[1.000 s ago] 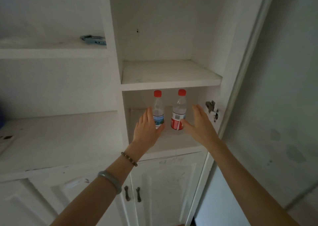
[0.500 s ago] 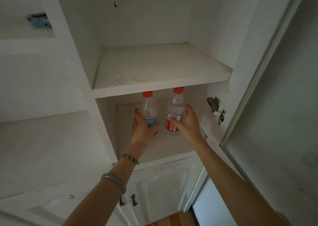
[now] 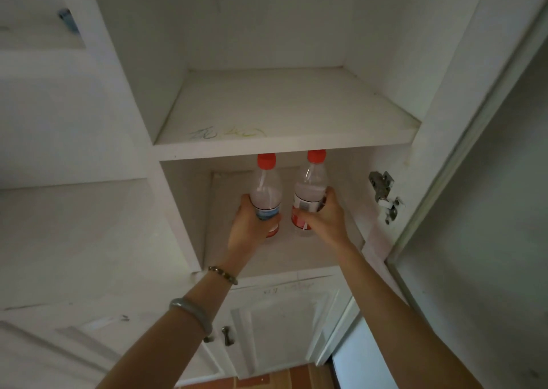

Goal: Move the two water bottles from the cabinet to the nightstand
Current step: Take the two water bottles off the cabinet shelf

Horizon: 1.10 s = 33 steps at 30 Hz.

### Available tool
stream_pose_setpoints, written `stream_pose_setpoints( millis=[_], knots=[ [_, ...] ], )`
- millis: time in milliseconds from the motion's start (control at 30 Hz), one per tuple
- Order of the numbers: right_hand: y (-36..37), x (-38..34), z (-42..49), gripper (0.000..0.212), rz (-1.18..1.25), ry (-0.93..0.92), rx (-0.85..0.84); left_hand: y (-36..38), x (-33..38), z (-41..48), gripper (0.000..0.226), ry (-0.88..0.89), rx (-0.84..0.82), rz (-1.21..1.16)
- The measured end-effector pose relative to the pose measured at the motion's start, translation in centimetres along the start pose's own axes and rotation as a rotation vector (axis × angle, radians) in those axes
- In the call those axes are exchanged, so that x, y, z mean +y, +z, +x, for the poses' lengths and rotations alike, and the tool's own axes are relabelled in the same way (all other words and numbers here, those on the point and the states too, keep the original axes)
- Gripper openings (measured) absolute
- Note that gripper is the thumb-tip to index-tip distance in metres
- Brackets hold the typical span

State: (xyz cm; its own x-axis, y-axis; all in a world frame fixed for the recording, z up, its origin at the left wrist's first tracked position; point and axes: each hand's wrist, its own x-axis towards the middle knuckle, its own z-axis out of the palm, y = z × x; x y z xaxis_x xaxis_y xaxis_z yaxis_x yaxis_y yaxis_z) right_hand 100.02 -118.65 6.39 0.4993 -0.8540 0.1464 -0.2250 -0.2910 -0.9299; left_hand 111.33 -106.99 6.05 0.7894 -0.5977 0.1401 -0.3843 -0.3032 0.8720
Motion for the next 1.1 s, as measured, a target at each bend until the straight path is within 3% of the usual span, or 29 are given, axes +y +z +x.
stream_pose_setpoints(
  millis=[367,600,867,1100],
  knots=[
    [-2.3,-1.8,-4.5,0.055,-0.098,-0.074,-0.055,-2.6,1.2,-4.7,0.059,0.041,0.022,0.036],
    [-1.6,-3.5,-8.5,0.055,-0.055,-0.112,-0.207,-6.6,0.2,-9.0,0.063,0.004,0.058,0.025],
    [3.4,-5.5,-12.5,0.059,0.008,-0.130,-0.447,-13.6,-2.9,-14.8,0.059,-0.114,0.251,0.110],
    [10.2,-8.5,-16.7,0.068,0.021,-0.250,-0.702,-20.3,-5.1,-18.8,0.059,-0.203,0.470,0.137]
  ],
)
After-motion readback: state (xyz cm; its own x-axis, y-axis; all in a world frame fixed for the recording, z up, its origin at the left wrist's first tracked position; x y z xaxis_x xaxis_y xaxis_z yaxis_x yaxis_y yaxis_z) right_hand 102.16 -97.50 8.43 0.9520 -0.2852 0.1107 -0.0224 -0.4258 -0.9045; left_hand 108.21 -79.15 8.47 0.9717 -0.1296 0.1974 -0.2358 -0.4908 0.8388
